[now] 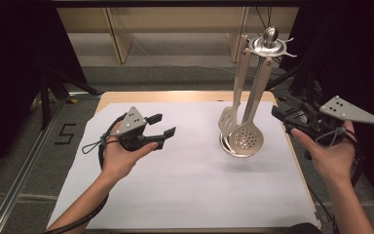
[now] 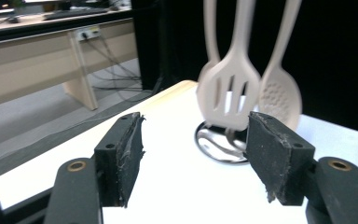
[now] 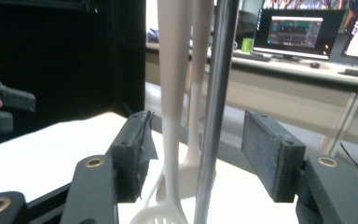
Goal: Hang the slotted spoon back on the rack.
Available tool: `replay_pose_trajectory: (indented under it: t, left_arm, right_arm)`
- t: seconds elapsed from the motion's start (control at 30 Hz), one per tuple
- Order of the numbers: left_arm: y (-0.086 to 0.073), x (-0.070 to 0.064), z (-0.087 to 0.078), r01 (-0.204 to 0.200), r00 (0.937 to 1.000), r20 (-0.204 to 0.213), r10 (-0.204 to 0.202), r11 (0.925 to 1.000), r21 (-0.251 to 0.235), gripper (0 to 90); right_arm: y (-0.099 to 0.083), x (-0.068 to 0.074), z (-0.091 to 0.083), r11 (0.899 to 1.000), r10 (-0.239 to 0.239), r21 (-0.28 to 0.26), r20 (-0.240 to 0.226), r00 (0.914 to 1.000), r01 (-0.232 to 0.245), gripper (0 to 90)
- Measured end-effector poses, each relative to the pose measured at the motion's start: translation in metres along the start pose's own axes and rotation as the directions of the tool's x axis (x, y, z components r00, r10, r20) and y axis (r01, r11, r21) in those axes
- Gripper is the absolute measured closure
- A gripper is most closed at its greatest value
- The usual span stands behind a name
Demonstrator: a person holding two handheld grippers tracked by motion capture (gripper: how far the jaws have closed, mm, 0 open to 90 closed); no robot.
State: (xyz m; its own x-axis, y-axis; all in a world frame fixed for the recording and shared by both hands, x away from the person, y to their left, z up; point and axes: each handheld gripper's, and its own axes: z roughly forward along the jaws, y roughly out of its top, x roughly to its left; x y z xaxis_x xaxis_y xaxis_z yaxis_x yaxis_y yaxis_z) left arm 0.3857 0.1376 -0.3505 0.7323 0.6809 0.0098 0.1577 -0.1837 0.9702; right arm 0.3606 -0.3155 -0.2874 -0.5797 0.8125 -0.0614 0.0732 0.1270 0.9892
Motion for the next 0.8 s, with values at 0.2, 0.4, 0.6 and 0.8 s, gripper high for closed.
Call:
replay_pose_trajectory:
  t: [0.2,0.4,0.6,0.8]
  left_arm:
    - [-0.018,0.018,-0.016,0.002,0.9979,-0.064,-0.001,0.9999,0.017,35.1]
    - [-0.035,0.03,-0.03,0.032,0.9948,-0.098,-0.029,0.999,0.03,34.7]
    - [-0.058,0.039,-0.038,0.05,0.9894,-0.138,-0.044,0.998,0.038,34.7]
    - [-0.09,0.043,-0.042,0.093,0.9807,-0.177,-0.082,0.9944,0.05,35.1]
  right_arm:
    - [-0.021,0.003,-0.009,0.998,0.008,0.06,0.022,0.9997,-0.009,45.6]
    - [-0.044,0.001,-0.013,0.995,0.033,0.092,0.041,0.9986,-0.036,45.1]
    - [-0.066,-0.002,-0.016,0.992,0.042,0.115,0.059,0.9974,-0.049,44.4]
    - [-0.09,-0.001,-0.016,0.979,0.095,0.172,0.088,0.9916,-0.109,44.1]
